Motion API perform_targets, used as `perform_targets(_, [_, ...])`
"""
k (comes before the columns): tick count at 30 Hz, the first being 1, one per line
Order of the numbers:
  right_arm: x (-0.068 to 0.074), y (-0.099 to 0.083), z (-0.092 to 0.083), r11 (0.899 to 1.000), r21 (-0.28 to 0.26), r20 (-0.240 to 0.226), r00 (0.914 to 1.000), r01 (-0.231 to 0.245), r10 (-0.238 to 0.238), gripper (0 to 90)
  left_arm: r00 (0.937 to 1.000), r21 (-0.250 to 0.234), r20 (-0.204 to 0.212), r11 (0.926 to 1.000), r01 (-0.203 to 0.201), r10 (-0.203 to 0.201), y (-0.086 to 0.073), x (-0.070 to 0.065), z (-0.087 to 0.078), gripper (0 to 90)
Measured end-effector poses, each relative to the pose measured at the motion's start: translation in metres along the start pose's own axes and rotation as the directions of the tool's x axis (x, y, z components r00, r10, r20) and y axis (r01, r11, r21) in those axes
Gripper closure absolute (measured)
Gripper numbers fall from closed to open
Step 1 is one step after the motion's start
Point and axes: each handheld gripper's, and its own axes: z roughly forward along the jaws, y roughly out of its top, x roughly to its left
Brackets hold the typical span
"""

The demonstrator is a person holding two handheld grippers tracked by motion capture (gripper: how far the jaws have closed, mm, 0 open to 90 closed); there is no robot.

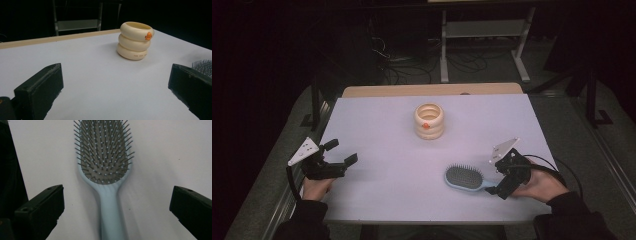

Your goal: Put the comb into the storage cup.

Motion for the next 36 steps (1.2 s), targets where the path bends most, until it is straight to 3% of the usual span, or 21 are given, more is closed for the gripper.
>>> perform_targets(4, [0.000,0.000,0.005,1.000,0.015,-0.007,1.0000,0.004,-0.004,0.0,1.0000,0.001,0.001,1.0000,-0.001,0.001,0.000,0.000,0.000,0.0])
perform_targets(17, [-0.007,-0.009,0.024,0.999,0.048,-0.072,0.9974,-0.006,0.009,14.0,1.0000,0.001,0.003,1.0000,-0.001,0.001,0.000,0.000,0.000,0.0])
perform_targets(36, [-0.008,-0.014,0.032,0.997,0.072,-0.102,0.9947,0.021,-0.013,47.4,1.0000,0.001,0.004,1.0000,-0.003,0.003,0.000,0.000,0.001,0.0])
